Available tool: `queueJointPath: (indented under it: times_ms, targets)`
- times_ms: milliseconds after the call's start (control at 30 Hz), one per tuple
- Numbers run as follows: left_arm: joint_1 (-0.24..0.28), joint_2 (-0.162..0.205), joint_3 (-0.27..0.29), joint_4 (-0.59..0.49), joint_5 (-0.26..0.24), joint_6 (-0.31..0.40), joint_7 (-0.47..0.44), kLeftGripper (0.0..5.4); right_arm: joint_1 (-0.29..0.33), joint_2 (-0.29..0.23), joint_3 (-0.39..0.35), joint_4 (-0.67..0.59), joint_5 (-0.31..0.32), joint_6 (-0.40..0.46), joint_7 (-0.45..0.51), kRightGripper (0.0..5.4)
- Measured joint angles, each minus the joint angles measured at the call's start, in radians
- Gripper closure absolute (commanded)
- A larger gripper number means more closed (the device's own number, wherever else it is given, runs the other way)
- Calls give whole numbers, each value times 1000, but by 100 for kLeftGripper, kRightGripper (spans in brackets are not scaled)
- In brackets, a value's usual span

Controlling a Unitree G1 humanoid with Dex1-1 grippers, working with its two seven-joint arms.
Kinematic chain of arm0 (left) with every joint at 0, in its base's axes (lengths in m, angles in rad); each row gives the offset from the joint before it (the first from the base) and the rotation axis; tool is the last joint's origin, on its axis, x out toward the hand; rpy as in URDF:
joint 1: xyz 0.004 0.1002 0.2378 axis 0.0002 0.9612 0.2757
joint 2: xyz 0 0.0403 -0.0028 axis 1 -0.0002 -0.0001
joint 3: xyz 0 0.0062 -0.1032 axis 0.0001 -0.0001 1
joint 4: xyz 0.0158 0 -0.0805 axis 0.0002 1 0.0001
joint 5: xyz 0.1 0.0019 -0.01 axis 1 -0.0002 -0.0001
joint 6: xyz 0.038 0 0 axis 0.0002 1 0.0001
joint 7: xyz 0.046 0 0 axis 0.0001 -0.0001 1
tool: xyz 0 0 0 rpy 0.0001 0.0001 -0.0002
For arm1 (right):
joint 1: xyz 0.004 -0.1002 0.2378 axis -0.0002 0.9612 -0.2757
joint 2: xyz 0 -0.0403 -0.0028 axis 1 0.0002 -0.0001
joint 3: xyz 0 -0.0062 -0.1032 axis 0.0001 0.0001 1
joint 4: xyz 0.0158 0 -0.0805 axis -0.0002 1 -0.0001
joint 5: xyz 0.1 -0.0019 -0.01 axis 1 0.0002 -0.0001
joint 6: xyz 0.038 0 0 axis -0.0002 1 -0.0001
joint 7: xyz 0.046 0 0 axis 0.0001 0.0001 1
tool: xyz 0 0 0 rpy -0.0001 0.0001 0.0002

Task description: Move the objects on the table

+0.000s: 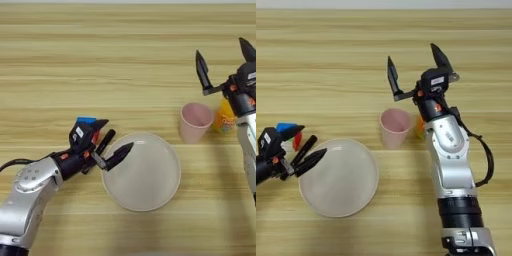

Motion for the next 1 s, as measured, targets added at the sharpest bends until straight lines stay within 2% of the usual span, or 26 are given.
queueJointPath:
  times_ms: [433,633,800,1000]
  targets:
    - [5,1,-30,-7,29,-4,24,1,59,-78,47,-74,58,66,163,0]
    - [4,-5,-39,-8,35,-6,44,1,80,-156,123,-103,86,155,320,0]
    - [-2,-24,-42,16,38,-19,64,1,69,-198,161,-132,122,238,421,0]
    - [-19,-44,-32,77,43,-62,92,1,35,-227,221,-144,124,329,502,0]
